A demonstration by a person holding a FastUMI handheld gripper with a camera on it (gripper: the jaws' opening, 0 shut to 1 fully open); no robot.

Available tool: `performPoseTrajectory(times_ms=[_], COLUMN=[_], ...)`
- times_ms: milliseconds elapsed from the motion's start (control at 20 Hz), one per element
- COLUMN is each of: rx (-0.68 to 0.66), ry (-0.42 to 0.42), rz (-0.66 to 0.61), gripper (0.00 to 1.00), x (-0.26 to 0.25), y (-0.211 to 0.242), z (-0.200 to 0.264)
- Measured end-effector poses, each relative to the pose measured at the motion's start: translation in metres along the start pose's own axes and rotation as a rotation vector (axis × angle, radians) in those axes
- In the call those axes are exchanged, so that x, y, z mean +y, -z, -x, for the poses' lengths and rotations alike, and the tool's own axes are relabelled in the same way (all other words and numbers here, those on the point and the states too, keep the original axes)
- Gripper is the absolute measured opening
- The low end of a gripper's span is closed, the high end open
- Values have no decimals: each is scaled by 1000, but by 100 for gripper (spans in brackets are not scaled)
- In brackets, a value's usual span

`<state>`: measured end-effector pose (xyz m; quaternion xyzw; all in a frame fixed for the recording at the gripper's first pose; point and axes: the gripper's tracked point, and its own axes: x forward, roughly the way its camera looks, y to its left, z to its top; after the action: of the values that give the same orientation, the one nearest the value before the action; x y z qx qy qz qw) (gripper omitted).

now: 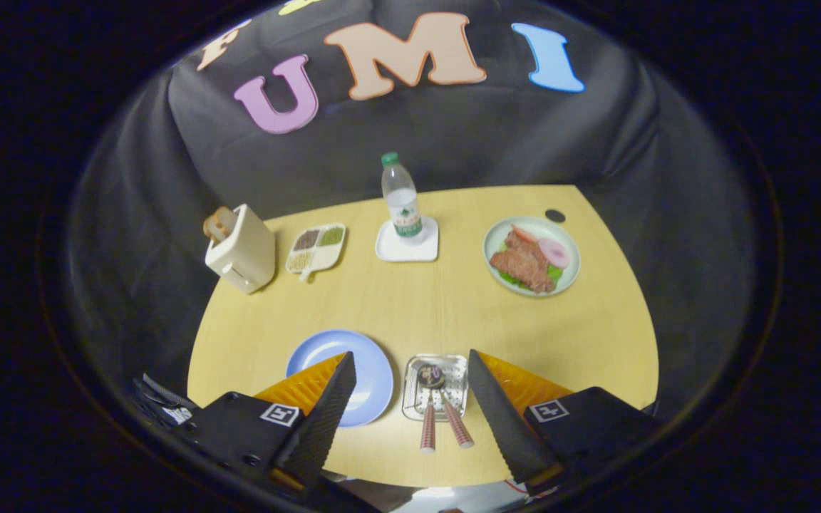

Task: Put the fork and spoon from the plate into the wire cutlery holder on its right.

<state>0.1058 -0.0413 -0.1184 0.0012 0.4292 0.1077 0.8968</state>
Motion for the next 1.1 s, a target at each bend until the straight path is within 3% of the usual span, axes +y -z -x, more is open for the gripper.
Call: performPoseTrajectory(times_ms=[350, 600, 750, 900, 1100], rx=[-473, -719, -804, -812, -815], ry=[-20, -41, -47, 28, 99], rz=[72, 97, 126, 165, 123], gripper=[100, 100, 100, 99, 99], x=[25, 44, 63, 66, 67], y=[-95, -122, -115, -96, -63], z=[75, 137, 151, 149, 141])
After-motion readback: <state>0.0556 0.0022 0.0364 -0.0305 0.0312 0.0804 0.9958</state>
